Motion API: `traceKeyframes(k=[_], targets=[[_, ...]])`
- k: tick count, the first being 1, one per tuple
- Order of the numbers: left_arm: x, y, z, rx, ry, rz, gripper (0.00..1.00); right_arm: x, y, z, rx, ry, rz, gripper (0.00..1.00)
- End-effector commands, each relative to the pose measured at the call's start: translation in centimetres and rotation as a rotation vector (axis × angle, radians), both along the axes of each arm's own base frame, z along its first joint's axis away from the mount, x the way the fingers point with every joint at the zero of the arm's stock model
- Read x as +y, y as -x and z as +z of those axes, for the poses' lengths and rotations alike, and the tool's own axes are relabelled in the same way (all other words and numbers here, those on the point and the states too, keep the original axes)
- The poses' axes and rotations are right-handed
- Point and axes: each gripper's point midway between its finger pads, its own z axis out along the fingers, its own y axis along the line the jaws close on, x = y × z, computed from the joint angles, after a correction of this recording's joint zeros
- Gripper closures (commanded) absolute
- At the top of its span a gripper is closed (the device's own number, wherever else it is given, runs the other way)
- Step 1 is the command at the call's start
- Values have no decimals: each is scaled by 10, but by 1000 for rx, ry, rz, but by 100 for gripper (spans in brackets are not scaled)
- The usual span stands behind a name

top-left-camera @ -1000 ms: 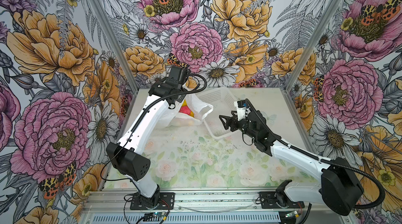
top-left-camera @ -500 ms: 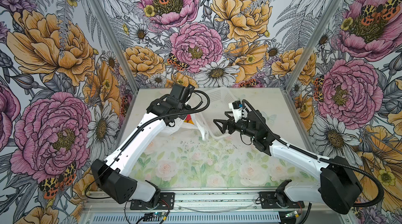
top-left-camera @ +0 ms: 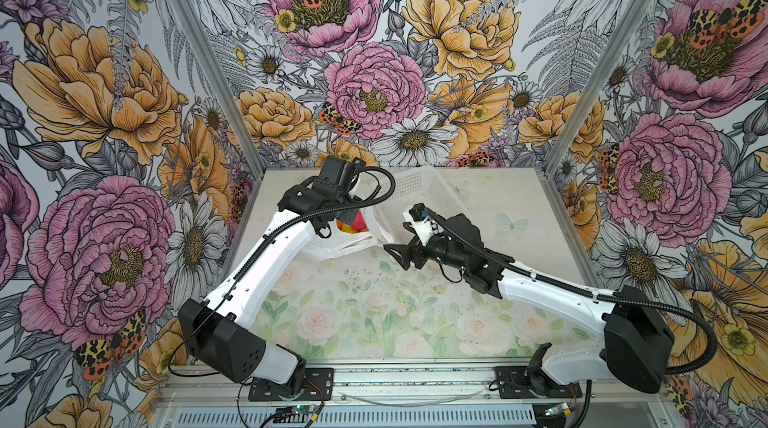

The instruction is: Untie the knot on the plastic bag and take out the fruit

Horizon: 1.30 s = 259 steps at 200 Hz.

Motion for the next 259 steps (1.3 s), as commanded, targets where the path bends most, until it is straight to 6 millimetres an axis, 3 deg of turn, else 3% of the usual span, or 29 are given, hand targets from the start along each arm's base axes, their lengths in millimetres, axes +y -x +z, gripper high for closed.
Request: traceKeyframes(k=[1, 15, 22, 28, 39, 71, 96, 108, 118, 136, 142, 155, 184, 220, 259], targets=[[-7, 4, 14, -38, 70, -20, 100, 4, -20, -1, 36, 14, -69, 44], [-8, 7, 14, -41, 60, -18, 100, 2, -29, -3, 56, 19, -127, 83], [-7, 8, 13, -46, 41, -8, 100, -3, -33, -3, 57, 18, -167, 94], [-5, 10, 12, -53, 17, 7, 91, -9, -36, -1, 51, 14, -204, 100], [0, 14, 6, -59, -39, 36, 74, -21, -39, 3, 34, 4, -265, 100], [23, 23, -14, -57, -158, 124, 42, -56, -42, 12, -13, -9, -410, 100], [35, 22, -24, -39, -178, 169, 32, -74, -46, 12, -24, -5, -493, 100], [38, 20, -30, -22, -186, 178, 33, -85, -48, 13, -31, -7, -539, 100], [38, 18, -34, -8, -188, 179, 42, -93, -48, 15, -38, -9, -567, 100], [33, 15, -37, 17, -163, 161, 90, -105, -46, 18, -61, -8, -607, 100], [31, 14, -35, 20, -153, 156, 100, -107, -46, 18, -68, -5, -611, 100], [32, 9, -21, -2, -138, 157, 100, -106, -46, 17, -84, 6, -602, 100], [45, -18, 33, -107, -48, 207, 100, -98, -50, 10, -76, 25, -577, 100], [52, -63, 83, -218, -126, 218, 100, -73, -48, 11, -37, -36, -476, 100], [57, -96, 127, -329, -212, 264, 100, -34, -74, 20, -22, -95, -429, 100]])
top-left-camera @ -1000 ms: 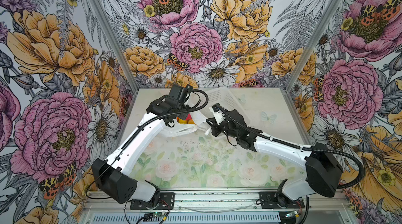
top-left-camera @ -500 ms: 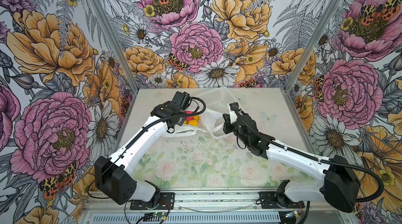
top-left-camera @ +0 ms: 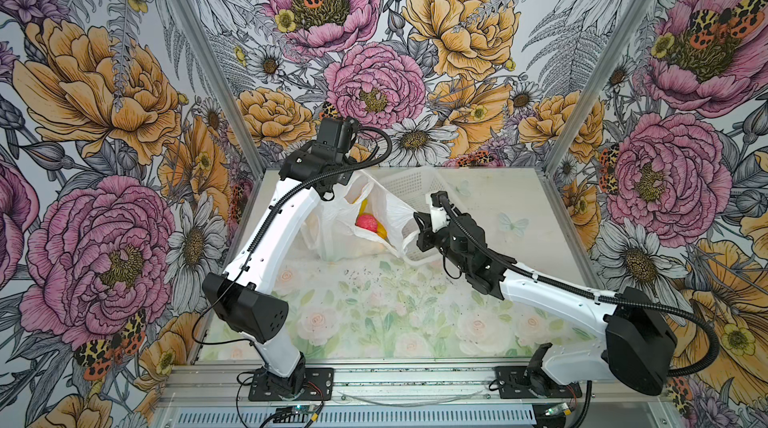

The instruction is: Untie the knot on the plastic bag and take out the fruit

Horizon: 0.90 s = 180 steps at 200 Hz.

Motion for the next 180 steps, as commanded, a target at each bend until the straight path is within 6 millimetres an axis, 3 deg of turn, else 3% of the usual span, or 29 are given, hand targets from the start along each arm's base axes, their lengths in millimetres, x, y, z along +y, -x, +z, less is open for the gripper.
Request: traceKeyframes(k=[1, 21, 34, 44, 63, 85, 106, 128, 157, 180], targets=[[27, -14, 42, -116, -86, 97, 100, 18, -19, 4, 16, -27, 2, 100], [28, -6, 57, -159, -56, 121, 100, 22, -34, 4, 22, -33, -37, 100], [18, 12, 47, -143, -10, 111, 100, 21, -37, -4, 42, -32, -55, 100], [0, 34, 27, -105, 33, 71, 100, 17, -40, -13, 59, -33, -78, 100], [-42, 74, -31, -16, 141, -36, 100, 10, -40, -31, 88, -47, -100, 100], [-61, 109, -84, 45, 223, -77, 100, 1, -35, -45, 95, -40, -114, 100], [-55, 137, -121, 117, 282, -52, 100, -22, -30, -53, 88, -12, -192, 100], [-39, 159, -135, 114, 332, -5, 100, -47, -24, -44, 45, 13, -269, 100], [-8, 178, -129, 18, 380, 68, 100, -65, -13, -26, -6, 19, -300, 99], [-12, 182, -124, -12, 453, 27, 100, -61, -1, -10, -38, 43, -254, 79]])
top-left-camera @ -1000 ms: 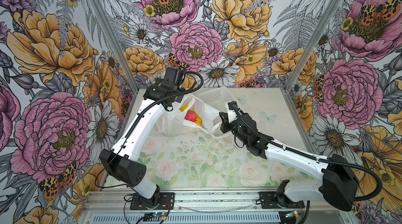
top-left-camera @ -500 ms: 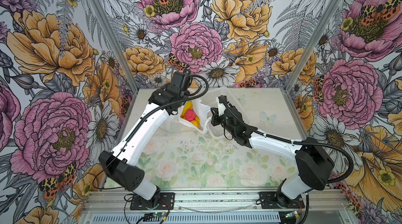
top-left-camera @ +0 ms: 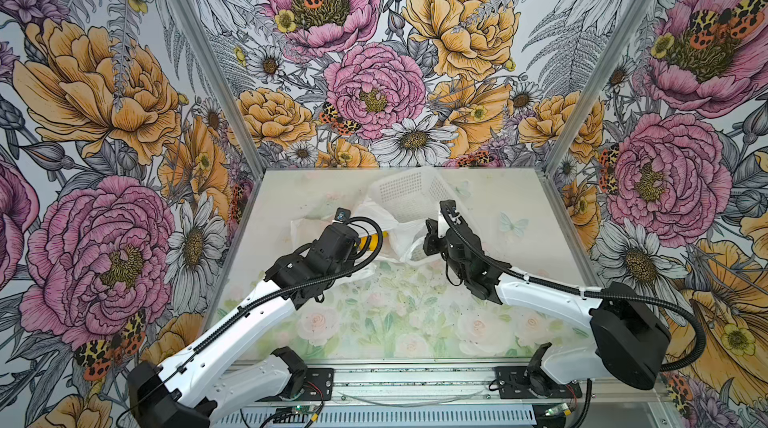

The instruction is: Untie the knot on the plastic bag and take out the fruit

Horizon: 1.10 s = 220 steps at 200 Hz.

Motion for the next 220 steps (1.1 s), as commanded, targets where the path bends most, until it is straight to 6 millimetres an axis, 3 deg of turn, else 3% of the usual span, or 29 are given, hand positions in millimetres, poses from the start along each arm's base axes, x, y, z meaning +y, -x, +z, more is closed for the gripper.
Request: traceKeyframes(k=[1, 15, 46, 72, 98, 122, 162, 197, 220], targets=[[1, -2, 16, -84, 113, 40, 100, -16, 4, 24, -63, 35, -49, 78], [2, -4, 13, -93, 110, 50, 100, -14, 15, 39, -82, 52, -16, 67], [0, -7, 13, -104, 130, 56, 100, 23, 64, 66, -141, 32, 187, 51], [-1, -11, 26, -91, 269, 72, 100, 63, 101, 73, -150, 32, 354, 56], [-2, -13, 37, -88, 357, 68, 100, 113, 128, 62, -151, 61, 484, 63], [1, -15, 41, -89, 412, 102, 100, 148, 119, 33, -79, 51, 508, 69], [-10, -28, 38, -47, 506, 93, 100, 188, 78, -21, 32, 113, 443, 73], [-4, -31, 39, -62, 476, 99, 100, 178, 23, -53, 135, 78, 332, 78], [3, -32, 28, -59, 437, 130, 100, 165, 0, -66, 154, 90, 288, 77]])
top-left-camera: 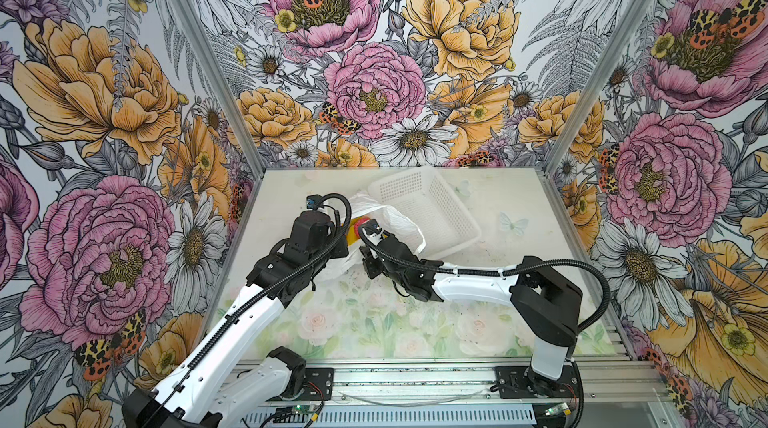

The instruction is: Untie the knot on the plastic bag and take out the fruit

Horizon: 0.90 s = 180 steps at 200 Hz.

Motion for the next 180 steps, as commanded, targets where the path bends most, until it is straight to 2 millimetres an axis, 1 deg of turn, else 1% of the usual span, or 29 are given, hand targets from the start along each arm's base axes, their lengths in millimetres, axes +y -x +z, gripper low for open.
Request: traceKeyframes(k=[1, 8, 19, 28, 52, 62, 73, 92, 98, 110, 119, 134, 139, 147, 162, 171, 180], targets=[[5, -4, 5, -29, 6, 22, 100, -8, -25, 4, 21, -44, -58, 78], [5, -4, 2, -25, 0, 23, 100, -11, -29, 2, 26, -45, -62, 78], [5, -5, -1, -18, -7, 20, 100, -12, -29, 2, 18, -46, -46, 77], [4, -5, -1, -18, -7, 17, 100, -14, -28, 3, -5, -50, -41, 73], [6, -5, 2, -26, -5, 21, 100, -29, -28, 9, -42, -101, -46, 64], [8, -5, 4, -31, 0, 29, 100, -32, -23, 11, -57, -138, -14, 60], [11, -6, 7, -38, 8, 42, 100, -33, -16, 15, -79, -172, 22, 60], [14, -7, 11, -41, 29, 54, 100, -26, 10, 26, -122, -261, 163, 60], [14, -8, 10, -37, 35, 56, 100, -25, 18, 31, -136, -292, 207, 61], [13, -9, 9, -26, 50, 53, 100, -22, 37, 42, -161, -343, 307, 68], [11, -11, 8, -18, 57, 47, 100, -24, 42, 49, -185, -359, 314, 74], [11, -12, 6, -9, 62, 50, 100, -37, 30, 47, -175, -337, 219, 90], [12, -12, 5, -9, 57, 55, 100, -41, 27, 46, -176, -330, 200, 93], [14, -12, 3, -7, 52, 64, 100, -45, 25, 47, -191, -326, 185, 93], [15, -12, 1, -1, 56, 66, 100, -52, 18, 39, -183, -298, 127, 91], [13, -12, 4, -3, 65, 55, 100, -51, 10, 31, -150, -254, 94, 93], [9, -11, 8, -11, 81, 40, 100, -45, 2, 22, -111, -203, 77, 95]])
